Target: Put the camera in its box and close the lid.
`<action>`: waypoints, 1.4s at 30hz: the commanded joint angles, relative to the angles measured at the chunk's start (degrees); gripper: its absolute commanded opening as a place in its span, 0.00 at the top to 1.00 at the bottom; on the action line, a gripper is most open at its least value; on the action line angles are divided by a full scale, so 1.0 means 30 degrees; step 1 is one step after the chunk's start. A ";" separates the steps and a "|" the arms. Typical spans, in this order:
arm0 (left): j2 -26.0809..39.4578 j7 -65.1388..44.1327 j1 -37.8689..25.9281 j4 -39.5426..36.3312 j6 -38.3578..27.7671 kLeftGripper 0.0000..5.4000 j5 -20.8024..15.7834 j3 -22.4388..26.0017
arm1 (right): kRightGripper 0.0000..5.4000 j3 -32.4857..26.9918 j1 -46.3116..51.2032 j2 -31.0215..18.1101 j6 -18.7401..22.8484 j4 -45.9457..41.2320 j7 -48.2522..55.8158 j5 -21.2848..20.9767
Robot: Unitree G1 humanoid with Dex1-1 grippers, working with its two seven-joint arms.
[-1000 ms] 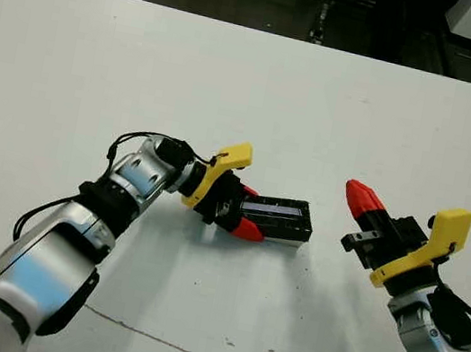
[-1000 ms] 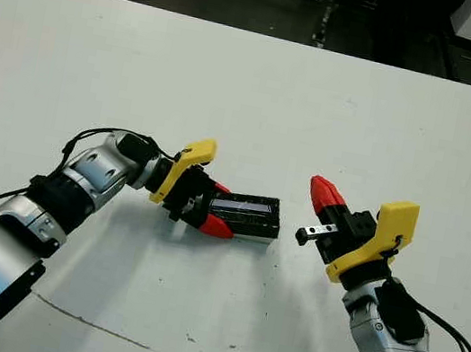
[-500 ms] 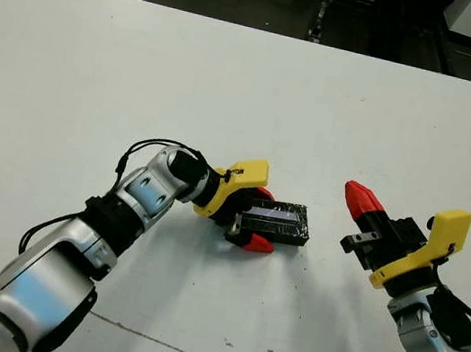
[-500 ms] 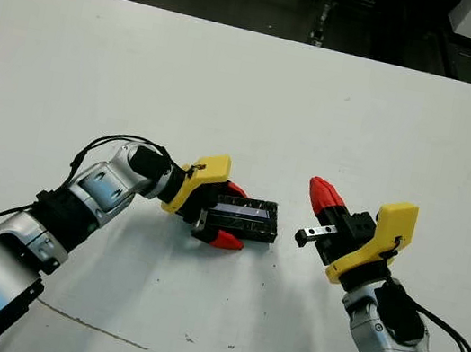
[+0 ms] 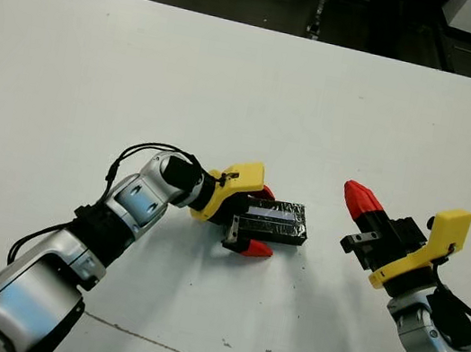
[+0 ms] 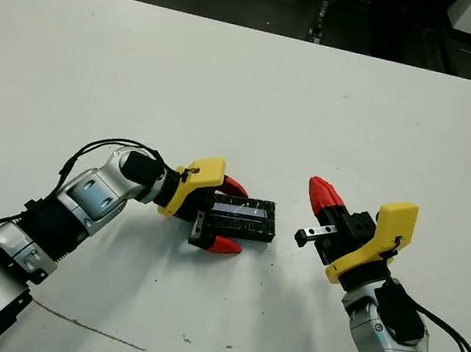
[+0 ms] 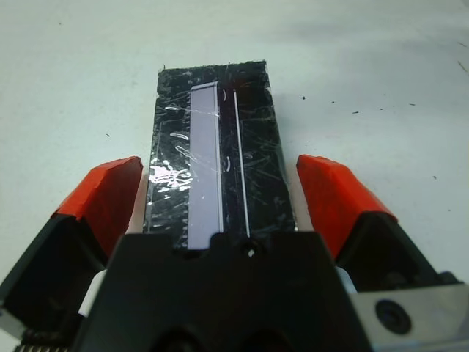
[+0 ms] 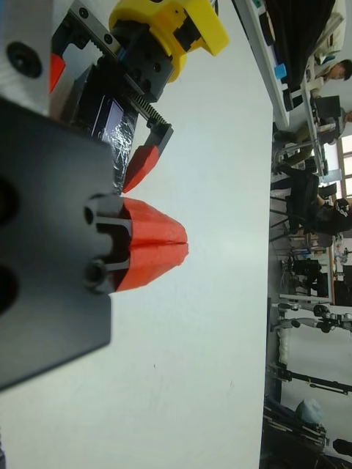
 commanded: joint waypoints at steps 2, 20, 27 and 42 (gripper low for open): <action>0.1095 0.0280 0.1212 0.0697 0.0236 0.00 0.0786 -0.0177 | 1.00 -0.0111 0.0023 -0.0233 0.0208 0.0012 0.0022 0.0023; 0.6745 -0.0614 0.4691 -0.3553 0.0470 0.00 -0.1512 0.3327 | 1.00 -0.0106 -0.0428 -0.0240 0.0265 0.0289 -0.0090 -0.0075; 0.8480 -0.1069 0.5276 -0.4798 0.1962 0.00 -0.2514 0.4392 | 1.00 -0.0073 -0.0417 -0.0084 0.0274 0.0304 -0.0158 0.0010; 0.2806 0.7991 0.5425 -1.1077 0.4280 0.21 -0.7722 1.0562 | 1.00 0.0185 -0.0351 -0.0009 -0.0010 0.0335 -0.0419 -0.0427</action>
